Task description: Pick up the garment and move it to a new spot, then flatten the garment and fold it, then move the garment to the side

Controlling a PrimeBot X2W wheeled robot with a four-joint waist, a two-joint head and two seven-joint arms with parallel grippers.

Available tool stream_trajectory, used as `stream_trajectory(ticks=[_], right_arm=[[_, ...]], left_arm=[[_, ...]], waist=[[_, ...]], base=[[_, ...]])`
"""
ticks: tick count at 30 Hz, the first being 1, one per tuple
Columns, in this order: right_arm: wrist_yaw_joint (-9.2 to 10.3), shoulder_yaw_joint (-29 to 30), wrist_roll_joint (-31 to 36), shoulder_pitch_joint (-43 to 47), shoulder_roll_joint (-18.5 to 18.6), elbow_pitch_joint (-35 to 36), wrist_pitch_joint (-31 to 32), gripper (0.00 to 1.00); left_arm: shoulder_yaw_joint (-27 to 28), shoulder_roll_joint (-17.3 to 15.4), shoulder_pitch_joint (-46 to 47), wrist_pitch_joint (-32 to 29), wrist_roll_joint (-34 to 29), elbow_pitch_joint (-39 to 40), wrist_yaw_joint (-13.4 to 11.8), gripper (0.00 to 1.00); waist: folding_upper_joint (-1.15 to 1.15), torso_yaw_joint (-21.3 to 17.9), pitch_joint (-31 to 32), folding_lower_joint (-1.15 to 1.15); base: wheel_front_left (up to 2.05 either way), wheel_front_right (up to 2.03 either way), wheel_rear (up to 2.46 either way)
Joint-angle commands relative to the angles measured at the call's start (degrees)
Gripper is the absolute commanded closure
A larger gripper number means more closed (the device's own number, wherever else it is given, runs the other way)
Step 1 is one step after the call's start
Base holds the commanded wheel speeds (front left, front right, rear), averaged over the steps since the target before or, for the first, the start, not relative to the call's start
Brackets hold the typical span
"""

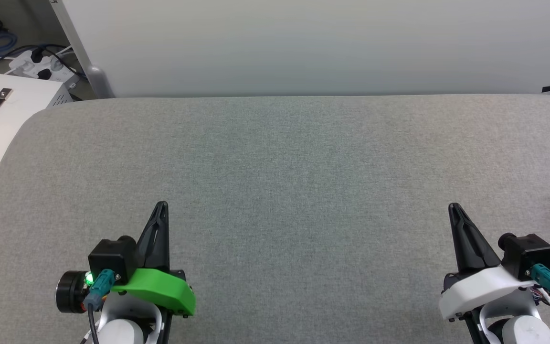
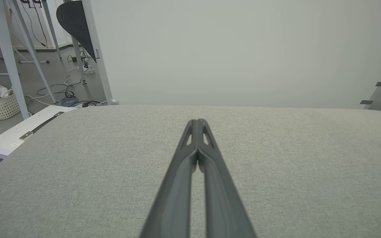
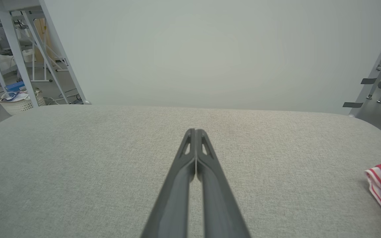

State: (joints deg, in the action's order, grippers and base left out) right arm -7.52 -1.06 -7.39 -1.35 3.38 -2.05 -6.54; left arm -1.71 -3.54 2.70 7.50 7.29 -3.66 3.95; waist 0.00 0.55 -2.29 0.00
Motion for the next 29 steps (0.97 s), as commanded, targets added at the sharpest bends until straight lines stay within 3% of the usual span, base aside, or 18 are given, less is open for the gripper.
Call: stream_trajectory(ticks=[1, 29], right_arm=[[0.02, 0.1, 0.8, 0.6, -0.2, 0.4, 0.3, 1.0], [0.02, 0.5, 3.7, 0.9, -0.3, 1.1, 3.1, 1.0]], left_arm=[[0.2, 0.3, -1.0, -0.3, -0.8, 0.4, -0.5, 1.0], [0.9, 0.4, -1.7, -3.5, -3.7, 1.8, -2.0, 1.0]], waist=[[0.0, 0.0, 0.1, 0.0], [0.0, -0.3, 1.0, 0.0]], base=[[0.0, 0.0, 0.0], [0.0, 0.0, 0.0]])
